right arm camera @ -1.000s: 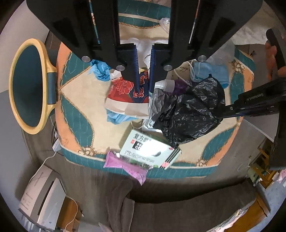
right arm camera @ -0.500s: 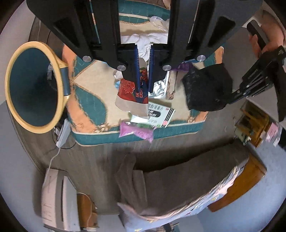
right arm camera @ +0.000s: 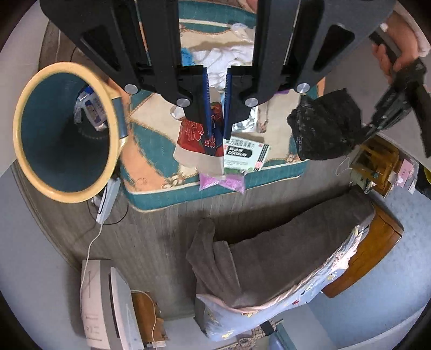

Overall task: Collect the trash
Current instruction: 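Drop the paper cup into the bin with the right tool while the left drops the bag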

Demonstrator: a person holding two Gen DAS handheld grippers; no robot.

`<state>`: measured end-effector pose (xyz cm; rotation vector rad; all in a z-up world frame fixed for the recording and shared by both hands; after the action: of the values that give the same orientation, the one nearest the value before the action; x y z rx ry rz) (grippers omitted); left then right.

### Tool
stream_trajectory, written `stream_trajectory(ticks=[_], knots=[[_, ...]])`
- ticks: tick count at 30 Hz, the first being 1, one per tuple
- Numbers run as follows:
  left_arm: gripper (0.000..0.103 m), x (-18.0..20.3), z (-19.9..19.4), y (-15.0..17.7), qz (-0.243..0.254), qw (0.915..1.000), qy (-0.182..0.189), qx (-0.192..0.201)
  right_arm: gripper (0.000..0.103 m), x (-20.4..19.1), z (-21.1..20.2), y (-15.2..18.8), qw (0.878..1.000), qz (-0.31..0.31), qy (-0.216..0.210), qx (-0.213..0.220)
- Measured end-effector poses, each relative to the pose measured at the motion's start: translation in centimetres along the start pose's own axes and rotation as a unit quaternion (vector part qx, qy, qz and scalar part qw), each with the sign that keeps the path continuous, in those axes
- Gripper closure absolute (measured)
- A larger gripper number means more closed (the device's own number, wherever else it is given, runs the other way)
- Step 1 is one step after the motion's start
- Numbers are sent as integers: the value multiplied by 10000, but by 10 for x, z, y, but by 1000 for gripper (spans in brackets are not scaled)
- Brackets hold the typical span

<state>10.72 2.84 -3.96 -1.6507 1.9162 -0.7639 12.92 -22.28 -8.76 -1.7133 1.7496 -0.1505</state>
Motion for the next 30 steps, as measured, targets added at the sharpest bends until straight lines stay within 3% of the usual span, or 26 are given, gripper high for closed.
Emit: stream_trajectory(ticks=[9, 15, 20, 30], knots=[[102, 59, -6, -30, 374, 9987, 288, 181, 95, 34, -8, -11, 9998, 117, 134, 15], [102, 123, 7, -45, 764, 9950, 625, 142, 95, 74, -19, -21, 9981, 143, 601, 14], [102, 180, 22, -56, 1118, 9896, 906, 94, 95, 113, -28, -27, 9952, 263, 945, 59], [102, 273, 40, -59, 1728, 9735, 1497, -15, 95, 175, -28, -21, 9894, 878, 1155, -7]])
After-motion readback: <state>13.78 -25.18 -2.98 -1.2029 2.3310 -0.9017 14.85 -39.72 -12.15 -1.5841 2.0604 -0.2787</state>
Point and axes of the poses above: each gripper's, at about its wrist camera, not at the fingertips, and z roughly the way its jaws point, x to its right, y to its underside, the point moved 6 cm from there along z, roughly the way its jaws point, and after that the axes turned 1 degree about z, right-handed, at the moved point
